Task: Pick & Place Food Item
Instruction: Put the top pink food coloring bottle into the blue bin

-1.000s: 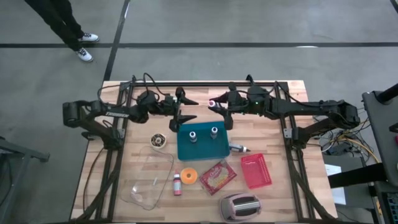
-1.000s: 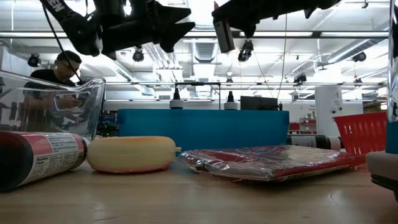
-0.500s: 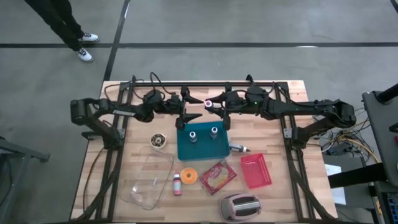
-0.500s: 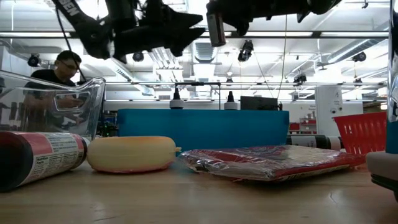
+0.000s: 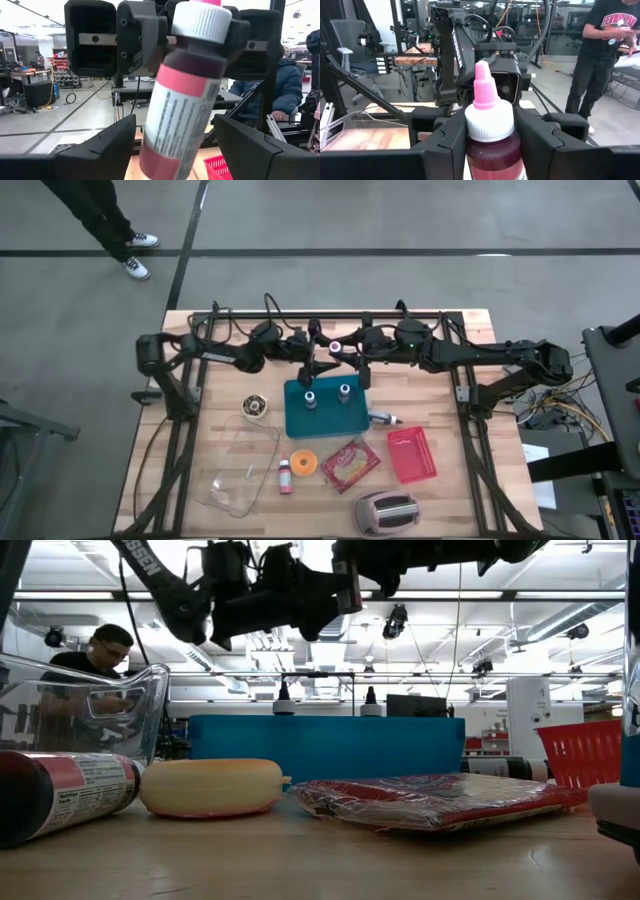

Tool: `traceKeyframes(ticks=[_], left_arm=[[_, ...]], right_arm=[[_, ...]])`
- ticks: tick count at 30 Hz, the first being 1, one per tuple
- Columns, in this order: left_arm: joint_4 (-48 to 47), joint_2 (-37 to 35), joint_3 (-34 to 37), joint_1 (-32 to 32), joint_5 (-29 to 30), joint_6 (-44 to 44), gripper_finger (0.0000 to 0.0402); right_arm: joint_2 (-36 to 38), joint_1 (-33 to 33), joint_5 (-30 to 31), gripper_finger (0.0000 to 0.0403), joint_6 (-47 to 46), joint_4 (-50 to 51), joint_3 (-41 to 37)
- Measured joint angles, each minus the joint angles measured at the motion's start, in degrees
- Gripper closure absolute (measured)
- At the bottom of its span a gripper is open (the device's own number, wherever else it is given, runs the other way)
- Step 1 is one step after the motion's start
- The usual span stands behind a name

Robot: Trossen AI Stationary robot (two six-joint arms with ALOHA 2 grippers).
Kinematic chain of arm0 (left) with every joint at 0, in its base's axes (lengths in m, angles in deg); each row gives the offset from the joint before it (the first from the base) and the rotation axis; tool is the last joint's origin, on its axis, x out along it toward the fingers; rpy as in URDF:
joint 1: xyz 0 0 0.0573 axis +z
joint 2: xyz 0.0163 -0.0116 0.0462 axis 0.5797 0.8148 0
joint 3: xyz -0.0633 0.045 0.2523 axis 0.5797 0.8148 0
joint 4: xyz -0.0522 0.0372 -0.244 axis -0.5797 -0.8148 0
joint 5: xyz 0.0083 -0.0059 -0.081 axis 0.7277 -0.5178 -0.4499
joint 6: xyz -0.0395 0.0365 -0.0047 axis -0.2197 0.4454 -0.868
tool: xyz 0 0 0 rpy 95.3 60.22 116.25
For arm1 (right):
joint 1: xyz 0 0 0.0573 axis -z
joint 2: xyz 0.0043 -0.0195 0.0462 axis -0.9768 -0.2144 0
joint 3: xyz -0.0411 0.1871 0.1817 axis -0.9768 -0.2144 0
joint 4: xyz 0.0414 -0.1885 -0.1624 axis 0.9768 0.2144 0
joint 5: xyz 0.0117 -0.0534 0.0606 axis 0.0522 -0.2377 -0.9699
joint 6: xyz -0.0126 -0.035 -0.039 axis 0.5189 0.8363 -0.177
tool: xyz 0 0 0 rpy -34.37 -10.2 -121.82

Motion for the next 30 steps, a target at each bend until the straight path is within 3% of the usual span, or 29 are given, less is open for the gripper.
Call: traceKeyframes(ticks=[16,30], left_arm=[[-0.09,0.19,-1.70,0.04,-0.64,0.02,0.0136],[-0.16,0.21,-2.07,0.00,-0.52,-0.15,0.0278]], right_arm=[[-0.07,0.00,-0.37,0.0273,-1.09,-2.06,0.02],[-0.09,0.02,-1.28,0.0273,-2.12,-2.23,0.09]])
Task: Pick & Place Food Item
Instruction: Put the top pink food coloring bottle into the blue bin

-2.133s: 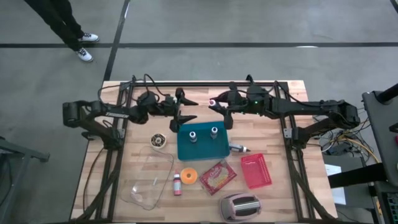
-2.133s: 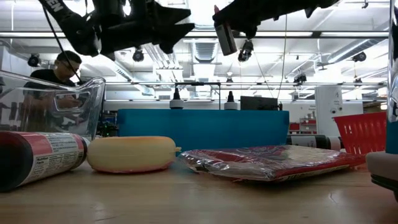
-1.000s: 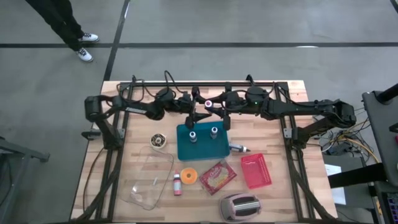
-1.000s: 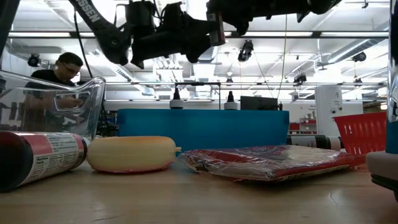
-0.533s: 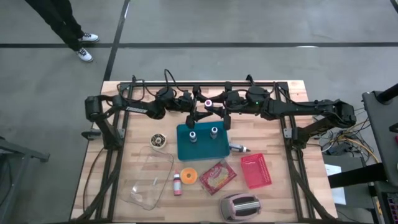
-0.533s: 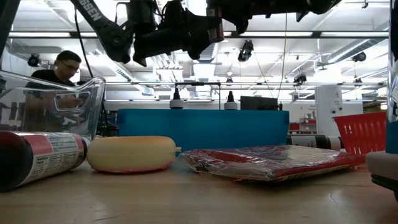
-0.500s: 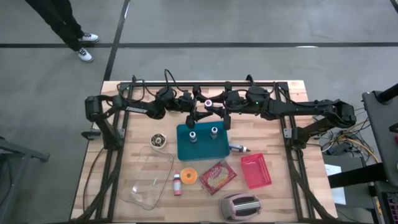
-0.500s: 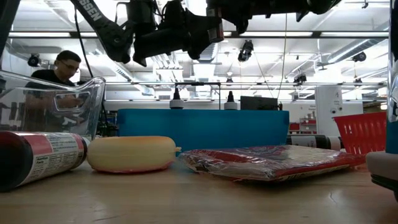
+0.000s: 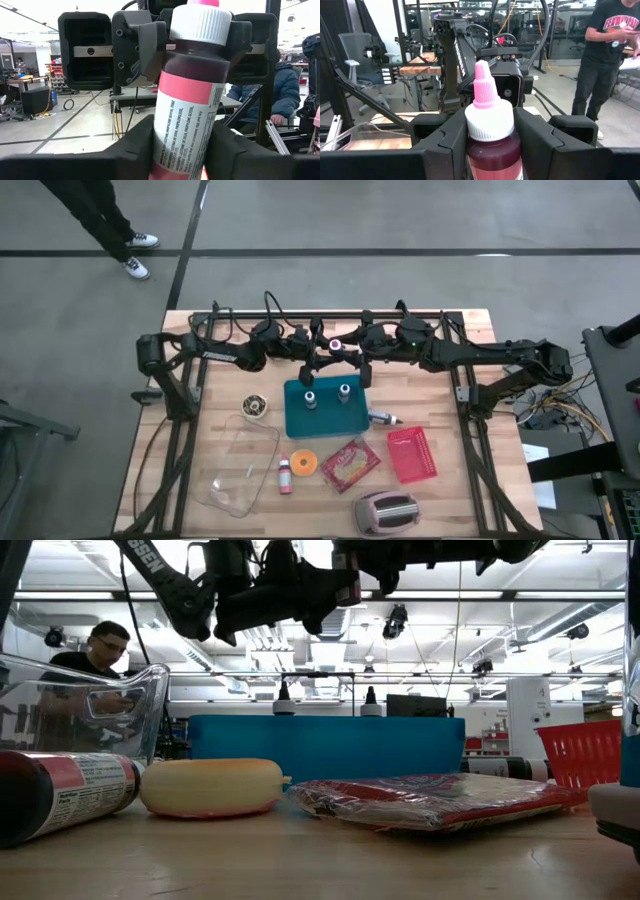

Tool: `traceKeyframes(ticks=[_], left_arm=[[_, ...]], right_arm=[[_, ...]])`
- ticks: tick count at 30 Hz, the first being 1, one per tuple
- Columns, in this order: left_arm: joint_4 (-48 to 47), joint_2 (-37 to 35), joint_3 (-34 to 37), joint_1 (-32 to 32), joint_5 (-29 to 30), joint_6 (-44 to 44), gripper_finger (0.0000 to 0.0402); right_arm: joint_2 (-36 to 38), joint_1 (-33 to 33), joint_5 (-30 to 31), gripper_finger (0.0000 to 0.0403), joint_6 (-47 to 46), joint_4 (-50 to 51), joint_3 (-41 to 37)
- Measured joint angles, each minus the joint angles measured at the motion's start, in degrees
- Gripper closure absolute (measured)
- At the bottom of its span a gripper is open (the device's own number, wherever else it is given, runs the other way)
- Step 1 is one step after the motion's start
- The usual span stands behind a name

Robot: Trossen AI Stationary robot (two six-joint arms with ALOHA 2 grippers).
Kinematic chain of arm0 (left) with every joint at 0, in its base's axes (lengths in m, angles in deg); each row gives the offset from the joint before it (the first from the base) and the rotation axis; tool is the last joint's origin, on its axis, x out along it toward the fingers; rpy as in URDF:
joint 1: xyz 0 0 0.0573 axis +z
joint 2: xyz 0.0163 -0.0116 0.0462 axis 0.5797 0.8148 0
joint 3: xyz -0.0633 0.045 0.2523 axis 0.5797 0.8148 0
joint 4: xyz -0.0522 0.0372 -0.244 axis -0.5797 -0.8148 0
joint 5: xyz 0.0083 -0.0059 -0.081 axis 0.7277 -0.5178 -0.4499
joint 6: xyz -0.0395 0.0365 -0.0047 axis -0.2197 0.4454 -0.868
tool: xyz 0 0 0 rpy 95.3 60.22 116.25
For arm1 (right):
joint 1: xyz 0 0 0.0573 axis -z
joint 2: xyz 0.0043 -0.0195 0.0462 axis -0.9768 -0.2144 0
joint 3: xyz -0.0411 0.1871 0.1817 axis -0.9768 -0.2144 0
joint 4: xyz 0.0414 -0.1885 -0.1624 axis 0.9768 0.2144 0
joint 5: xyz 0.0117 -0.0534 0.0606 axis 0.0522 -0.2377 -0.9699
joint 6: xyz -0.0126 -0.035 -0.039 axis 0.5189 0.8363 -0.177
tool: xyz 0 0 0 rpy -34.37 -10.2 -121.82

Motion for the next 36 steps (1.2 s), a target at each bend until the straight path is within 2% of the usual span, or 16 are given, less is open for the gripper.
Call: traceKeyframes(ticks=[5,10,18,24,26,30,36], left_arm=[[-0.02,0.02,-0.05,0.02,0.02,0.22,0.0306],[0.00,0.02,0.06,0.11,0.02,0.22,0.0306],[0.02,0.02,0.29,0.11,0.06,0.08,0.0312],[-0.23,0.02,0.50,0.11,0.04,0.01,0.0312],[-0.75,0.02,0.55,0.14,0.11,-0.02,0.0312],[-1.51,-0.14,0.56,0.22,0.31,0.01,0.0313],[-1.71,-0.52,1.36,0.42,0.06,0.11,0.0315]], right_arm=[[0.00,0.00,-0.18,0.0274,0.05,0.15,0.02],[-0.02,0.00,-0.29,0.0274,0.20,0.21,0.02],[-0.07,0.00,-0.51,0.0233,0.94,0.35,0.02],[0.38,0.00,-0.11,0.0228,3.21,0.45,0.02],[1.03,-0.04,1.75,0.0227,4.11,0.71,0.02],[2.72,0.00,4.15,0.0226,6.01,2.63,0.02],[5.87,-0.01,4.68,0.0225,5.95,7.03,0.02]])
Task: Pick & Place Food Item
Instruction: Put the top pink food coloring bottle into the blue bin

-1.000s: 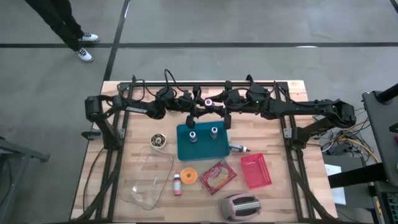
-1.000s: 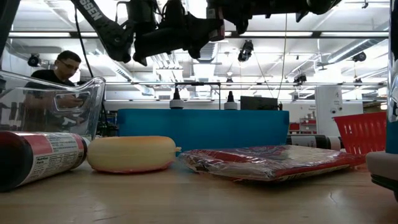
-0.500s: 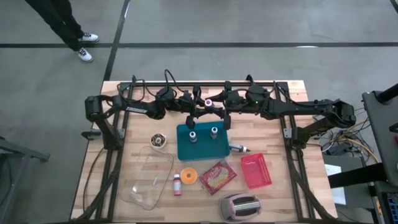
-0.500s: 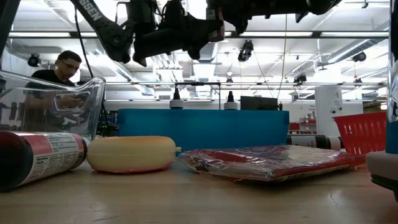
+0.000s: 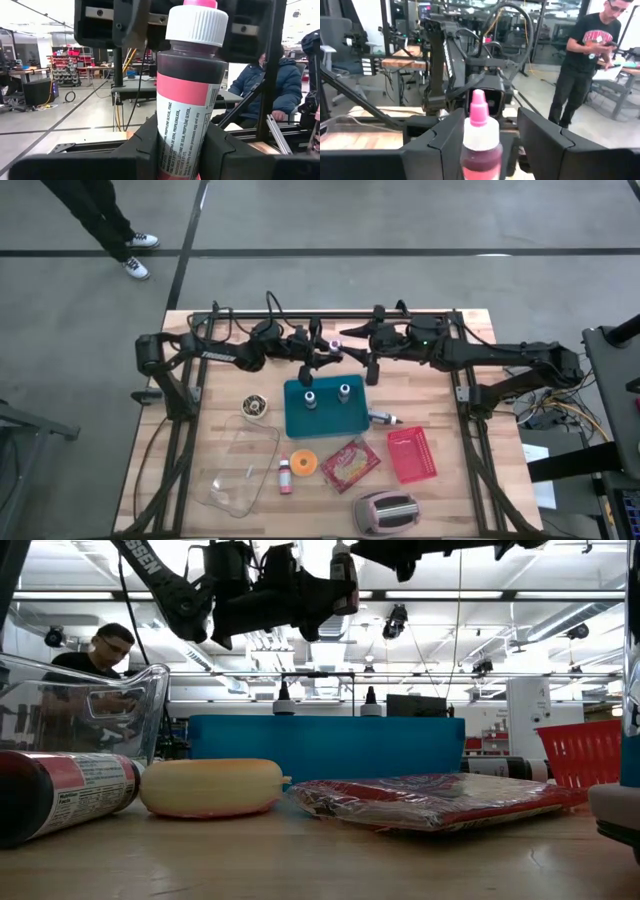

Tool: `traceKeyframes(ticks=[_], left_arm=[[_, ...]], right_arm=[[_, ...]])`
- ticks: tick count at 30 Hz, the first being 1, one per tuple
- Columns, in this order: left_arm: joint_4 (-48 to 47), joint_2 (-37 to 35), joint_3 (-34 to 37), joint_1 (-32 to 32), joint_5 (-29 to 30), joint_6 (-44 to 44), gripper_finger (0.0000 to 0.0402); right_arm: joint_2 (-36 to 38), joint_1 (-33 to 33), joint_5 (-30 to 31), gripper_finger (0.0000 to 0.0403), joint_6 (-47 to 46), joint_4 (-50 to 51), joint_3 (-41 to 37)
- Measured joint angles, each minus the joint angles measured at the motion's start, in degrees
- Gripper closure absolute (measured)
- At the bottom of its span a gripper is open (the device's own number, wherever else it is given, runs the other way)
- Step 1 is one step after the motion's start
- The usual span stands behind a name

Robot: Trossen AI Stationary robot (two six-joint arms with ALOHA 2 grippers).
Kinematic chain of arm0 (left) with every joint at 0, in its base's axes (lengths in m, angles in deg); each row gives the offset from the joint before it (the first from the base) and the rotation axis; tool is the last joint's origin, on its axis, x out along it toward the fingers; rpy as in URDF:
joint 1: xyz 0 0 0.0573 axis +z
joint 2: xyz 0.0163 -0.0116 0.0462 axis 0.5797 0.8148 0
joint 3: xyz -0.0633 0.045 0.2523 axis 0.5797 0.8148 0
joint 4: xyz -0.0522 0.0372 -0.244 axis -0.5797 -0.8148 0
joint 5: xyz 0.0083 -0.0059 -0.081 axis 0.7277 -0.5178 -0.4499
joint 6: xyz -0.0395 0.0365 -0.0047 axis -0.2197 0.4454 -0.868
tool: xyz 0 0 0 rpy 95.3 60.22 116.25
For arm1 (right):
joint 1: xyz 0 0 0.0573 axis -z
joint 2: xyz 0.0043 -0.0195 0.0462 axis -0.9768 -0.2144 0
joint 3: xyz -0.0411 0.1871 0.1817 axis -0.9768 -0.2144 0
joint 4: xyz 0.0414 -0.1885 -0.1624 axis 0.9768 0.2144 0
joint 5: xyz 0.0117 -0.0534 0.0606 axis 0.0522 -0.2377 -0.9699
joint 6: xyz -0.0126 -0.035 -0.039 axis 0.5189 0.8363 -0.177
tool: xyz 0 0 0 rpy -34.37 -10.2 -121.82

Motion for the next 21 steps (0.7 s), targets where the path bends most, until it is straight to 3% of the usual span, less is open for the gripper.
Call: traceKeyframes(ticks=[9,21], left_arm=[[-1.55,-4.47,5.56,1.06,-0.21,0.84,0.0315],[-5.16,-20.69,21.93,0.86,2.74,2.40,0.0315]], right_arm=[[6.35,-0.02,1.78,0.0225,-0.61,13.59,0.00],[9.06,-0.12,1.43,0.0225,-3.99,22.46,0.65]])
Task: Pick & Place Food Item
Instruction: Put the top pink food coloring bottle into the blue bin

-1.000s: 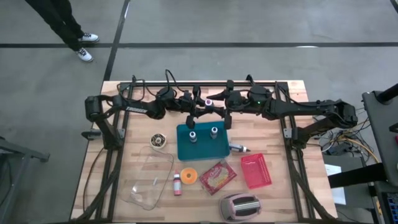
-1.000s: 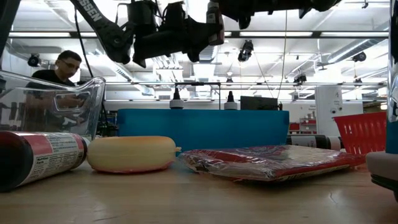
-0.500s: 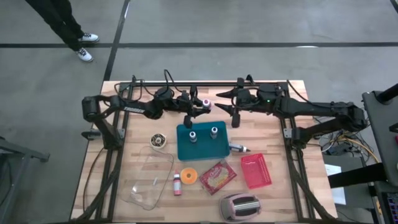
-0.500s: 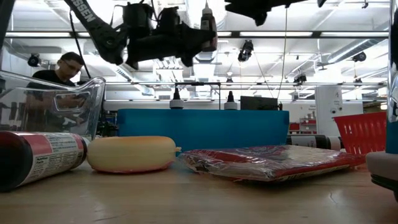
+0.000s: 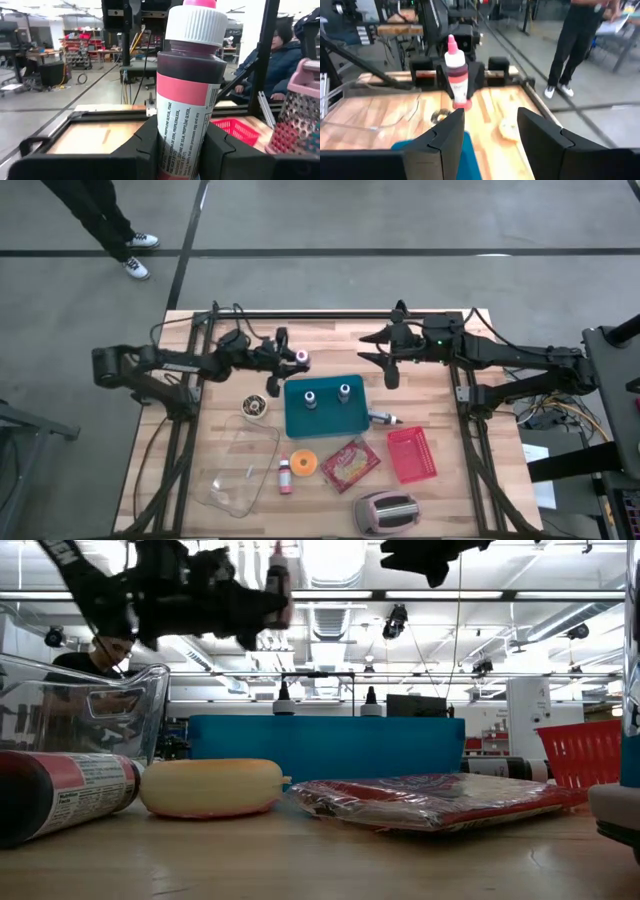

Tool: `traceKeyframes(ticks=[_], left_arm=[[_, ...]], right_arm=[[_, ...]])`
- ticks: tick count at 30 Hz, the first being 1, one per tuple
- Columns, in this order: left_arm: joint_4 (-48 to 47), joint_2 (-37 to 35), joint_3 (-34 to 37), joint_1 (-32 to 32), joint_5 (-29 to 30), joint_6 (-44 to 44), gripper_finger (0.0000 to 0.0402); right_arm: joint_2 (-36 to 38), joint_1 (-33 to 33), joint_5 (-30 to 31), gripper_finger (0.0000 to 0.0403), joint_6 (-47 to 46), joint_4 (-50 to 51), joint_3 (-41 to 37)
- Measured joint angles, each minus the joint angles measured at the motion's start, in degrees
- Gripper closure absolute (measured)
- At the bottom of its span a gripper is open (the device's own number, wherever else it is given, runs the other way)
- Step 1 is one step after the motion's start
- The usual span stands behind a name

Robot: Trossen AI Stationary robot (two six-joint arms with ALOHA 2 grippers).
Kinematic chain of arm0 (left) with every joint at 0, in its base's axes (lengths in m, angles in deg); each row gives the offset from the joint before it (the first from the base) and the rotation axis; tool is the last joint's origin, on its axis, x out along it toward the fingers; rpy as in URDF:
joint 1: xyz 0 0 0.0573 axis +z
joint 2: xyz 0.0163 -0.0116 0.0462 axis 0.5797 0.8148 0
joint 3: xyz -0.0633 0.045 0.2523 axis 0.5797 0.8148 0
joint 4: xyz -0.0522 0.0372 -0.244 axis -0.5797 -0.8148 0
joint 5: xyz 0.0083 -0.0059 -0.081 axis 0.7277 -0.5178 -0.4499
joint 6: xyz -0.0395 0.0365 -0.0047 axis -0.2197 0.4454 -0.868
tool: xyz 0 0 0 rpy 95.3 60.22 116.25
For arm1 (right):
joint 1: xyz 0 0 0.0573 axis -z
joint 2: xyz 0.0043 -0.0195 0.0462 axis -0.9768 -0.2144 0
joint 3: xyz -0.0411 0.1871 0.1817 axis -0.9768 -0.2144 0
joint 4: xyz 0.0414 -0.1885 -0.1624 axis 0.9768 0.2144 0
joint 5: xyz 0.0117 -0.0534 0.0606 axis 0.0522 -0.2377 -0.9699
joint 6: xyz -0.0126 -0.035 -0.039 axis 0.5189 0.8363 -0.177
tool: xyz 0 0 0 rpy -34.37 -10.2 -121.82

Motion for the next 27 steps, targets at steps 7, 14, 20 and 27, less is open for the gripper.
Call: traceKeyframes(ticks=[7,14,20,27], left_arm=[[0.18,-4.94,7.03,-1.99,2.80,-2.50,0.0315],[0.75,-5.11,10.45,-6.48,8.30,-2.50,0.0315],[0.62,-4.93,11.08,-7.21,11.32,-2.28,0.0317],[0.01,-4.80,11.23,-7.23,12.50,-2.48,0.0316]], right_arm=[[-6.10,-0.36,-0.41,0.0225,-1.35,10.10,6.92],[-11.14,-1.42,-0.63,0.0225,-0.88,17.56,15.47],[-17.83,-1.57,-2.16,0.0225,-1.17,24.93,23.92],[-27.99,-1.66,-2.17,0.0225,-0.36,32.02,32.81]])
